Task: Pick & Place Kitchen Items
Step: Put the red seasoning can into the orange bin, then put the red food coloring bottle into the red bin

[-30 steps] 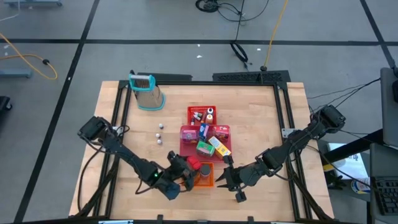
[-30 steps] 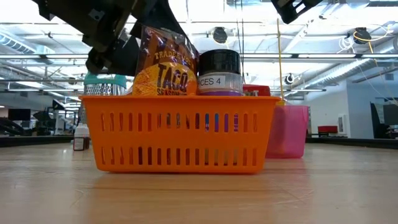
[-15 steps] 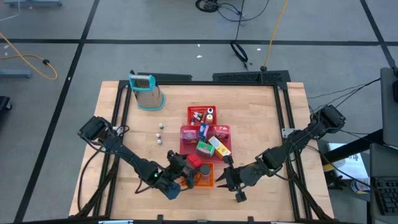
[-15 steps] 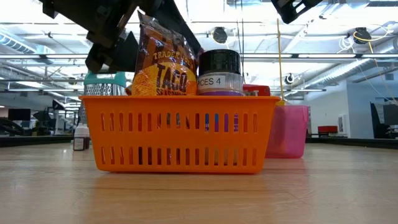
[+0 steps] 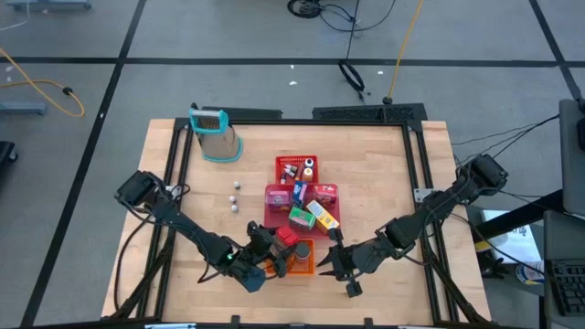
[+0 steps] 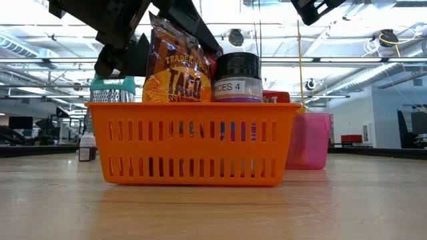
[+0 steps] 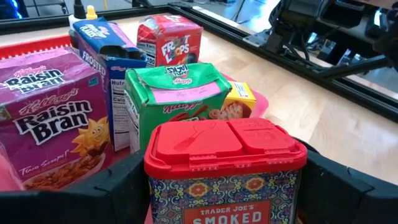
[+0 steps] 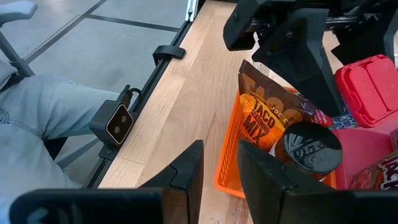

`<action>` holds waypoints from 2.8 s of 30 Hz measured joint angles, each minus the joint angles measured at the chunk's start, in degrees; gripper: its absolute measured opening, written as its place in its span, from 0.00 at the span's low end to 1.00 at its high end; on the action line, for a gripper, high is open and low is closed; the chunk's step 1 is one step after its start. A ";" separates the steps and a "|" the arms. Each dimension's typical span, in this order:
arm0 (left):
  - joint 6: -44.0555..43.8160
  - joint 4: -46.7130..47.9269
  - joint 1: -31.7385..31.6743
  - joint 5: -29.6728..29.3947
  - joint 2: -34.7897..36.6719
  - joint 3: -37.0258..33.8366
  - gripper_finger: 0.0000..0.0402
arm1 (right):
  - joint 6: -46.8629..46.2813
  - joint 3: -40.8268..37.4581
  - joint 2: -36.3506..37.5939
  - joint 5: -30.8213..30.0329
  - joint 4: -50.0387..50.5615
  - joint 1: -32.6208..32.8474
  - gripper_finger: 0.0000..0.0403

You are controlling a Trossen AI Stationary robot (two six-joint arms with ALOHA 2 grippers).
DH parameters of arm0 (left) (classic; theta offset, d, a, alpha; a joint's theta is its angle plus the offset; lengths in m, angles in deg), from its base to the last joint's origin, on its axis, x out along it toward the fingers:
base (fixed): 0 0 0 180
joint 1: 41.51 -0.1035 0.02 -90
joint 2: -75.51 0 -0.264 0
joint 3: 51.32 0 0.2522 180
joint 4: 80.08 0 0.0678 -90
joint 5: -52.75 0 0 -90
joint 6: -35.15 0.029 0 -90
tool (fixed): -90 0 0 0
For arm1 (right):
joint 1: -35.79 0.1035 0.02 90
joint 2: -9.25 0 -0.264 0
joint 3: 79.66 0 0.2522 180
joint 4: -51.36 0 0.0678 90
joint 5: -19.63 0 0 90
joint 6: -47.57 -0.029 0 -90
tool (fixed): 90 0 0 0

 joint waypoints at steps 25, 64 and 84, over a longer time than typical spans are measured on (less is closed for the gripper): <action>-1.53 0.99 -0.85 0.74 0.00 0.00 0.96 | 0.00 0.00 0.00 -0.01 0.01 0.01 0.22; -57.94 75.90 6.86 2.09 10.80 -0.04 0.97 | 0.02 0.00 0.00 0.02 -0.09 0.01 0.22; -55.83 71.25 4.64 11.73 10.43 -0.02 0.97 | 0.02 0.00 0.00 -0.01 -0.09 -0.10 0.22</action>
